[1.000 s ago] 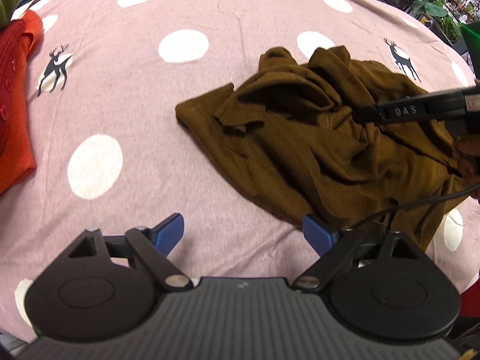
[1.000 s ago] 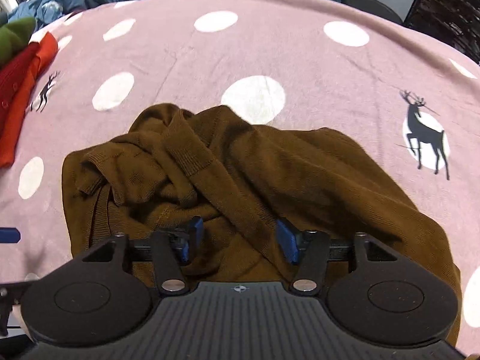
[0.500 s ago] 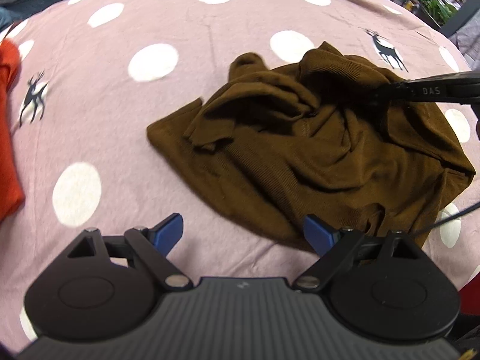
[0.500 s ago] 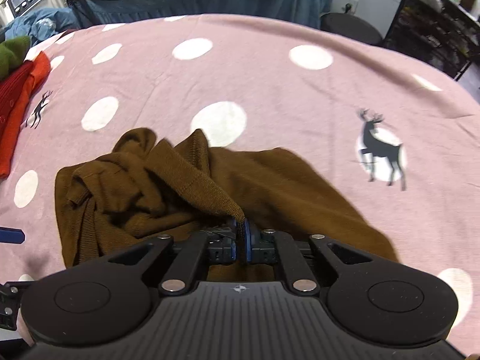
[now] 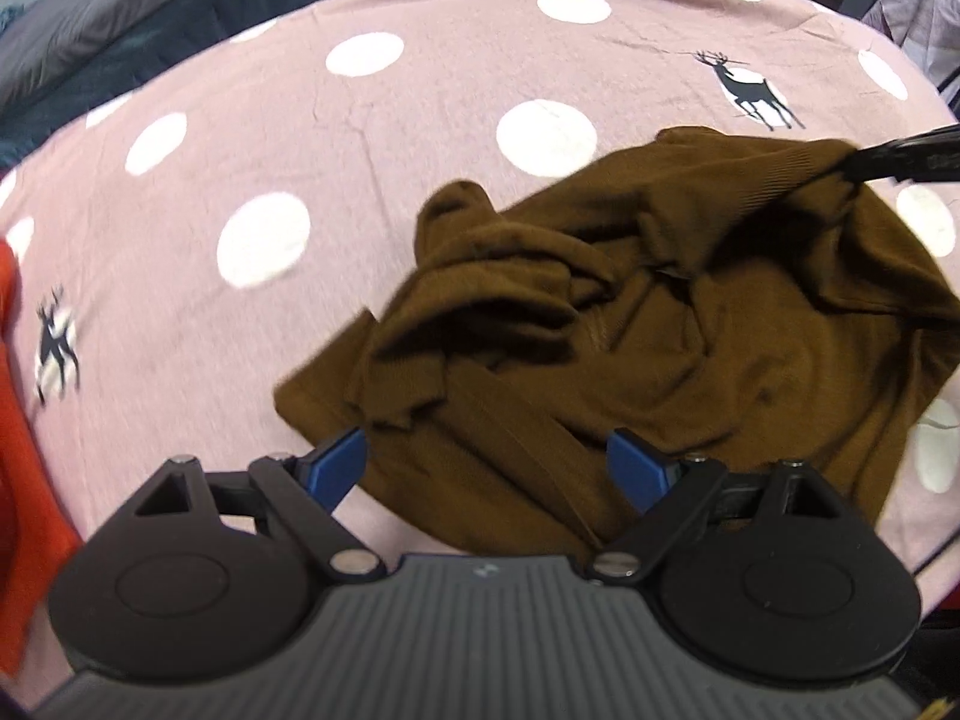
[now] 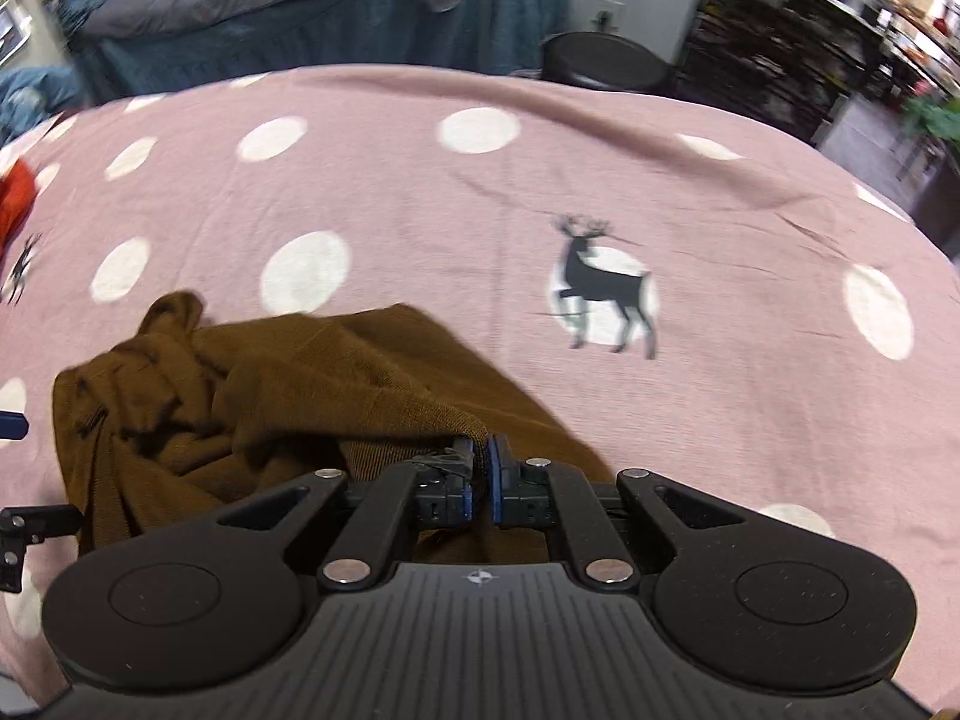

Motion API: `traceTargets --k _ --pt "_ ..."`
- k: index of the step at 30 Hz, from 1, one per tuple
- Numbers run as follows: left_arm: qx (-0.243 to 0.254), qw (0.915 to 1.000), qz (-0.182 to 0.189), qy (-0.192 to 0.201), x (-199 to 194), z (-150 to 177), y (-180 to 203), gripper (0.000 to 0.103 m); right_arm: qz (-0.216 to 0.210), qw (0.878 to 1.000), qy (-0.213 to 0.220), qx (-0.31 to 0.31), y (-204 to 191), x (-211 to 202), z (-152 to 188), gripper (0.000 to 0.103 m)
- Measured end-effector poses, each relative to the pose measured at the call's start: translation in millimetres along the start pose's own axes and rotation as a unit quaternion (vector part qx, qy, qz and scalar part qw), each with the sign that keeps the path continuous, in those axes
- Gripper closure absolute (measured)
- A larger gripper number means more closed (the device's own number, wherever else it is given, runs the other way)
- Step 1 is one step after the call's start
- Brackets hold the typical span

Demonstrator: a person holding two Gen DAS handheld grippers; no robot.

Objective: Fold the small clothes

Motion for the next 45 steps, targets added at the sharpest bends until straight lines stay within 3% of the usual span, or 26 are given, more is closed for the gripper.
traceTargets --k 8,15,16,18,19,20,21,23,26,28,29,33,36,37,39,40,41,45 --pt "0.03 0.9992 -0.027 -0.003 20 -31 -16 0.015 0.034 0.997 0.02 0.06 59 -16 -5 0.095" --pt "0.045 0.9989 -0.008 -0.005 42 -49 -12 0.011 0.152 0.97 0.052 0.181 170 -48 12 0.095" --pt "0.046 0.9989 -0.009 -0.006 47 -51 -10 0.014 0.169 0.965 0.049 0.193 183 -51 18 0.095" --pt "0.048 0.9988 0.004 -0.004 56 -55 -5 0.035 0.195 0.956 0.039 0.213 198 -53 29 0.094" --pt "0.047 0.9988 0.015 -0.006 60 -57 -3 0.058 0.207 0.952 0.036 0.224 201 -53 35 0.08" --pt "0.046 0.9986 0.022 -0.013 65 -58 -2 0.072 0.207 0.95 0.035 0.231 200 -54 40 0.069" --pt "0.043 0.9987 0.02 -0.016 68 -60 -2 0.073 0.192 0.952 0.041 0.233 195 -55 42 0.068" --pt "0.03 0.9994 0.018 -0.007 68 -62 -9 0.083 0.147 0.958 0.074 0.234 177 -61 42 0.05" --pt "-0.028 0.9993 -0.002 0.025 53 -64 -38 0.085 0.078 0.967 0.105 0.218 141 -62 32 0.028" --pt "-0.075 0.9963 -0.027 0.033 43 -59 -69 0.086 0.016 0.974 0.096 0.204 116 -49 20 0.014" --pt "-0.097 0.9938 -0.041 0.036 37 -55 -86 0.086 -0.013 0.976 0.09 0.199 103 -41 15 0.014" --pt "-0.175 0.9785 -0.108 0.019 21 -24 -153 0.086 -0.108 0.981 0.047 0.152 51 0 -8 0.014" --pt "-0.22 0.964 -0.148 -0.019 18 2 -185 0.085 -0.103 0.988 0.027 0.114 22 28 -24 0.014" --pt "-0.223 0.9611 -0.16 -0.032 18 8 -187 0.082 -0.105 0.988 0.02 0.109 16 37 -28 0.015" --pt "-0.212 0.9581 -0.186 -0.048 20 12 -183 0.061 -0.112 0.987 0.009 0.112 10 56 -38 0.014" --pt "-0.203 0.9574 -0.199 -0.05 19 11 -179 0.039 -0.112 0.987 -0.003 0.115 8 67 -42 0.014" --pt "-0.192 0.9588 -0.205 -0.043 19 7 -173 0.031 -0.111 0.986 -0.018 0.12 8 77 -44 0.015" --pt "-0.146 0.9792 -0.141 0.004 19 -34 -133 0.025 -0.096 0.988 -0.058 0.109 8 92 -32 0.014"
Point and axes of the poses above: each gripper's, at about its wrist camera, not at the fingertips, and x roughly the way its jaws point, y to its right, z to its underside, the point moved 4 cm from there along x, roughly the way its jaws point, and after that the axes turned 9 degrees about x, right-handed, at the moved point
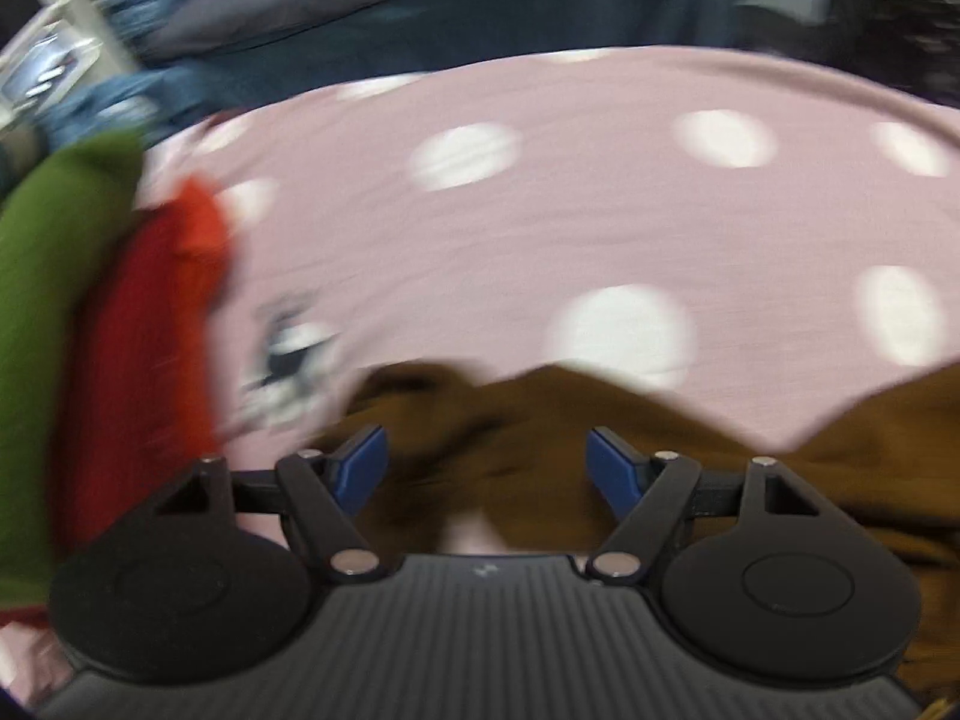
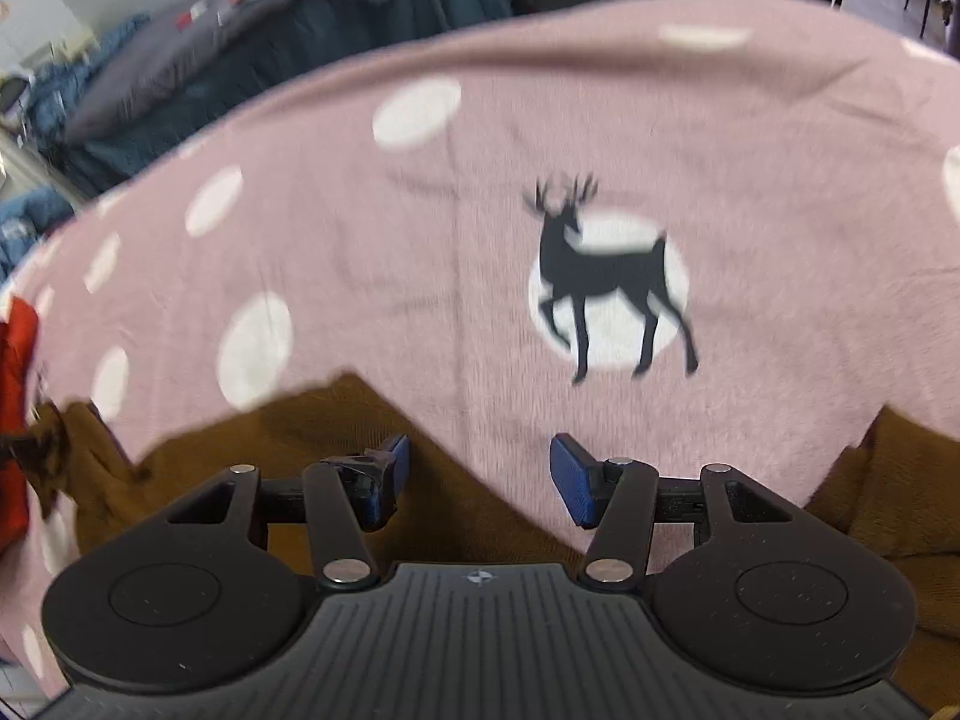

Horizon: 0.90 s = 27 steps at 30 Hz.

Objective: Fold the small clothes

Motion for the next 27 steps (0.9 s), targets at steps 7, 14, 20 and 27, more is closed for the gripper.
traceTargets --k 7,14,20,27 --pt "0.127 0.9773 0.167 0.032 10 -36 140 0.0 -0.001 0.997 -0.013 -0.078 -14 -2 32 0.001" --pt "0.229 0.9604 0.155 0.033 35 -9 213 0.019 0.014 0.989 -0.041 -0.143 -26 -4 44 0.06" --pt "0.181 0.9651 0.186 0.03 19 5 179 0.099 0.023 0.983 -0.008 -0.184 -41 -20 59 0.077" --pt "0.158 0.9696 0.175 0.066 -29 34 125 0.1 -0.017 0.946 0.1 -0.308 -82 -82 97 0.077"
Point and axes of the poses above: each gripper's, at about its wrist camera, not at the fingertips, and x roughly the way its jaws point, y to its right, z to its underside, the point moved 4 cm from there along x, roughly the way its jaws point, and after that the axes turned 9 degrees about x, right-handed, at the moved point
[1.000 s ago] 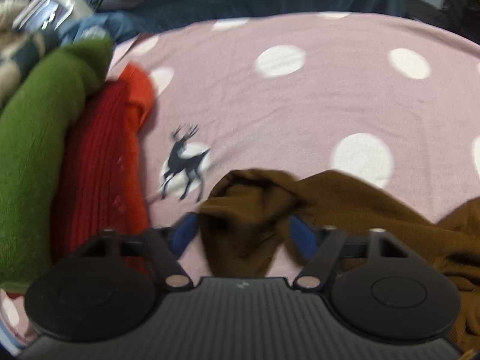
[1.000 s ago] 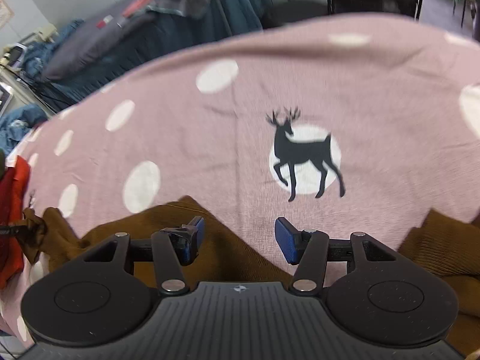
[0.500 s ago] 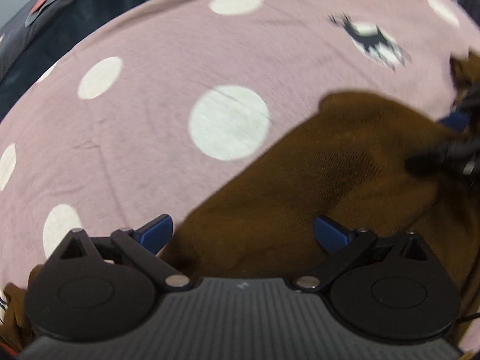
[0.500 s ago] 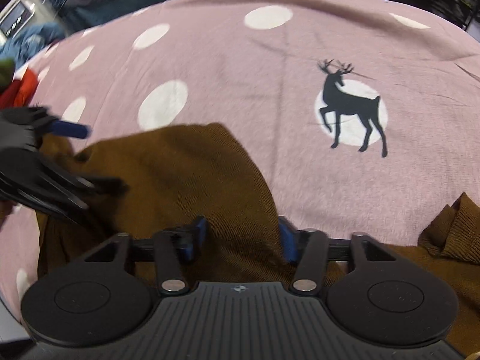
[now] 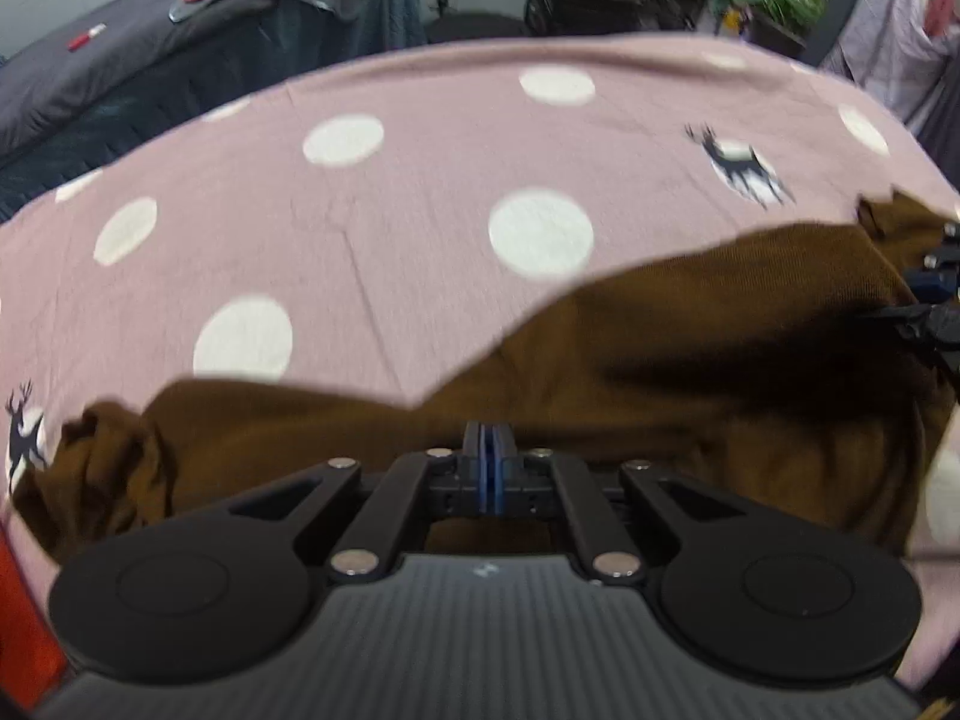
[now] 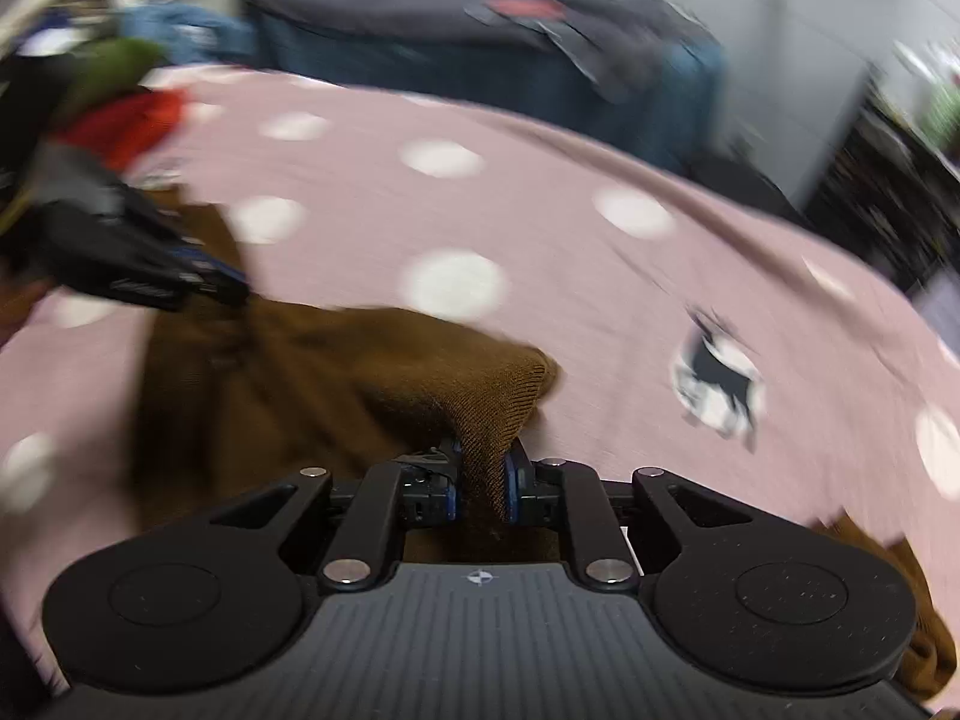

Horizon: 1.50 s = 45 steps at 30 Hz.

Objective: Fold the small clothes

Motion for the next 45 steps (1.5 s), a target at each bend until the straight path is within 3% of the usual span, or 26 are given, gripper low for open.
traceTargets --k 3,5,6,8,10,12,14,17,19,20,23,26,28,30,31,32,33,34,35,36,37,38,41,45 --pt "0.011 0.9993 0.014 -0.032 -4 27 8 0.089 -0.081 0.992 -0.053 -0.086 -28 -8 23 0.068" --pt "0.006 0.9989 0.027 -0.037 -6 33 12 0.074 -0.161 0.974 -0.122 -0.098 -39 -6 42 0.046" --pt "0.006 0.9992 0.024 -0.032 -8 33 14 0.068 -0.178 0.97 -0.146 -0.082 -40 -6 50 0.043" --pt "0.007 0.9996 0.016 -0.021 -9 25 13 0.046 -0.157 0.975 -0.153 -0.031 -29 -4 53 0.043" --pt "0.007 0.9998 0.02 -0.004 -9 8 12 0.044 -0.13 0.984 -0.116 0.032 -9 -9 45 0.043" --pt "0.008 0.9996 0.028 0.006 -5 -15 11 0.042 -0.105 0.986 -0.077 0.109 17 -11 32 0.038" --pt "0.026 0.9989 0.038 0.01 7 -42 18 0.03 -0.079 0.983 -0.067 0.151 37 -5 23 0.024" --pt "0.099 0.9937 0.052 0.003 31 -76 35 0.029 -0.044 0.991 -0.068 0.111 49 9 11 0.024" --pt "0.164 0.9846 0.061 -0.008 47 -88 49 0.025 -0.035 0.994 -0.084 0.058 53 19 7 0.023" --pt "0.195 0.9785 0.065 -0.015 55 -91 55 0.016 -0.037 0.994 -0.092 0.033 54 24 5 0.016" --pt "0.275 0.9577 0.081 -0.028 71 -89 65 0.015 -0.076 0.989 -0.122 -0.023 61 37 7 0.001" --pt "0.313 0.9426 0.104 -0.049 83 -84 65 0.015 -0.105 0.981 -0.149 -0.065 66 52 9 0.0" --pt "0.317 0.9384 0.121 -0.062 90 -82 64 0.015 -0.127 0.974 -0.163 -0.09 65 55 13 0.0" --pt "0.305 0.9396 0.135 -0.075 98 -83 61 0.016 -0.142 0.966 -0.182 -0.118 64 63 18 0.001" --pt "0.291 0.9419 0.145 -0.085 100 -83 60 0.022 -0.149 0.96 -0.199 -0.128 64 69 22 0.005" --pt "0.276 0.9432 0.159 -0.094 102 -83 58 0.029 -0.155 0.953 -0.22 -0.138 64 73 25 0.021" --pt "0.27 0.9438 0.167 -0.093 101 -83 57 0.032 -0.154 0.951 -0.219 -0.152 63 73 26 0.028" --pt "0.273 0.9423 0.172 -0.09 99 -83 57 0.043 -0.155 0.952 -0.213 -0.157 62 67 23 0.067" --pt "0.277 0.9398 0.179 -0.088 96 -83 58 0.057 -0.164 0.951 -0.218 -0.144 63 65 21 0.098" --pt "0.281 0.9375 0.186 -0.087 93 -83 59 0.065 -0.168 0.953 -0.219 -0.128 65 62 19 0.098" --pt "0.283 0.9359 0.191 -0.086 90 -82 59 0.083 -0.166 0.955 -0.211 -0.125 66 56 17 0.098" --pt "0.282 0.936 0.193 -0.083 87 -83 58 0.092 -0.164 0.957 -0.202 -0.128 66 50 17 0.099" --pt "0.267 0.9411 0.195 -0.072 81 -86 49 0.093 -0.149 0.965 -0.181 -0.118 75 34 14 0.1" --pt "0.212 0.9607 0.176 -0.038 74 -107 24 0.093 -0.105 0.98 -0.147 -0.079 103 20 2 0.1"
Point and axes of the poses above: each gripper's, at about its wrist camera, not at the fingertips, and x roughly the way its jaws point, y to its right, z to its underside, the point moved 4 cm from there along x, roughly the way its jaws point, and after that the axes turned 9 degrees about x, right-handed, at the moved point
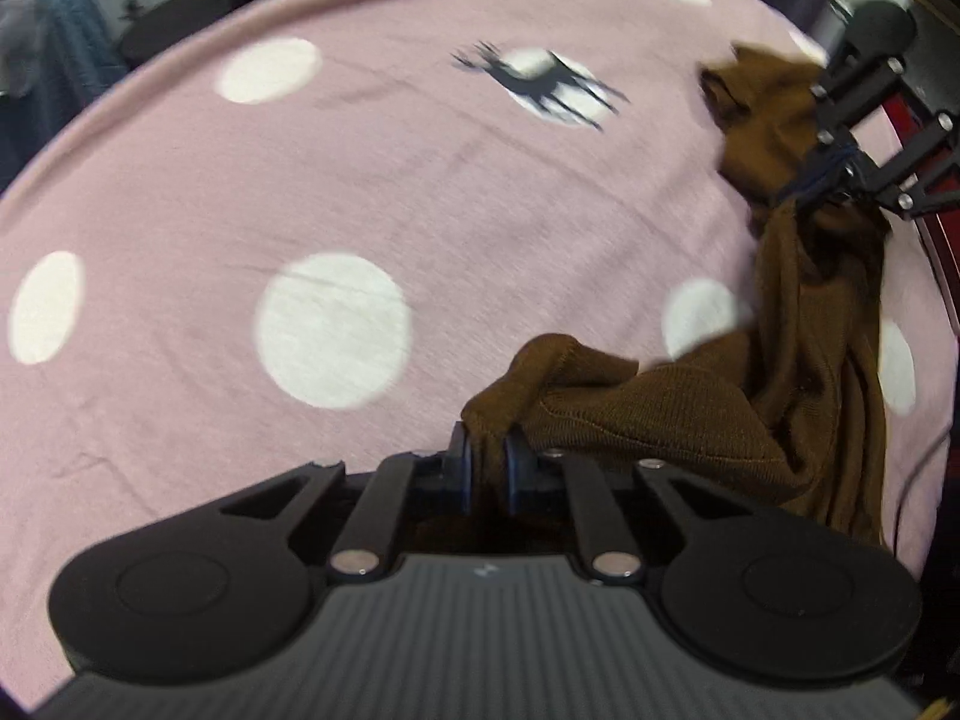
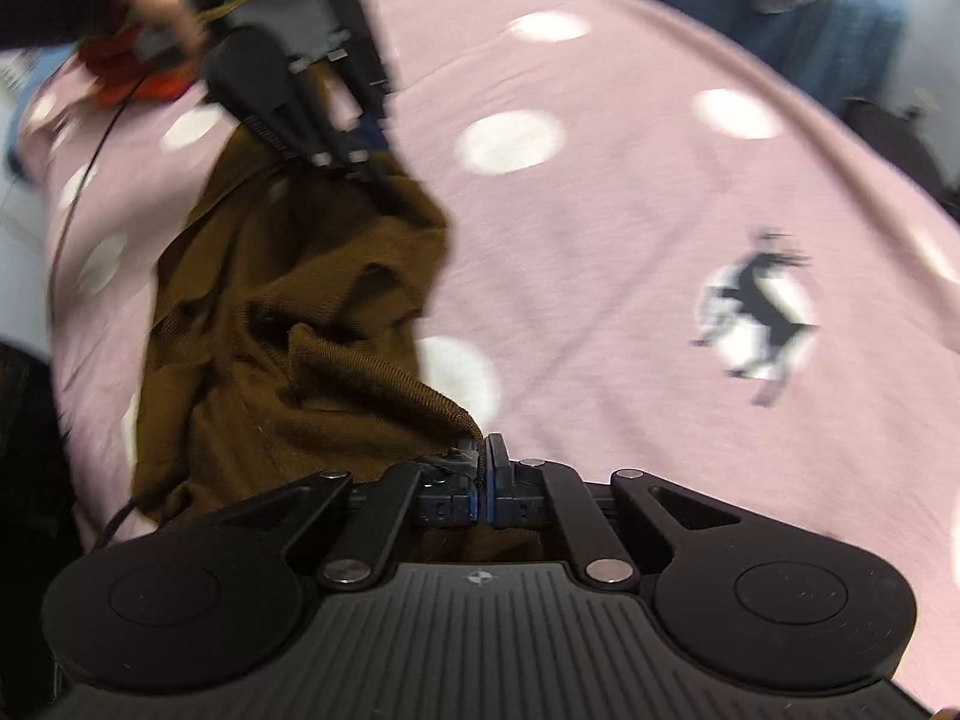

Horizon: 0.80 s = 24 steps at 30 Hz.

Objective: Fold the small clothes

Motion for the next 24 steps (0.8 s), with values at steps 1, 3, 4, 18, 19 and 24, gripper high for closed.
traceTargets --k 1,3,4,18,19,24 --pt "-0.023 0.9995 -0.01 0.018 -6 -2 -11 0.093 0.013 1.0 0.011 0.016 8 -5 -1 0.1" --pt "-0.081 0.9947 -0.031 0.055 -19 -8 -39 0.094 0.038 0.998 0.035 0.046 25 -13 -8 0.1" --pt "-0.106 0.9907 -0.048 0.07 -26 -10 -53 0.094 0.051 0.996 0.049 0.059 33 -17 -12 0.1" --pt "-0.265 0.9403 -0.211 0.031 -24 -28 -186 0.091 0.167 0.951 0.111 0.233 153 24 -105 0.094" --pt "-0.276 0.941 -0.193 0.036 -21 -27 -188 0.079 0.144 0.956 0.106 0.233 150 31 -105 0.079" --pt "-0.262 0.9529 -0.148 0.036 -3 -28 -176 0.015 0.091 0.975 0.047 0.199 126 68 -95 0.047"
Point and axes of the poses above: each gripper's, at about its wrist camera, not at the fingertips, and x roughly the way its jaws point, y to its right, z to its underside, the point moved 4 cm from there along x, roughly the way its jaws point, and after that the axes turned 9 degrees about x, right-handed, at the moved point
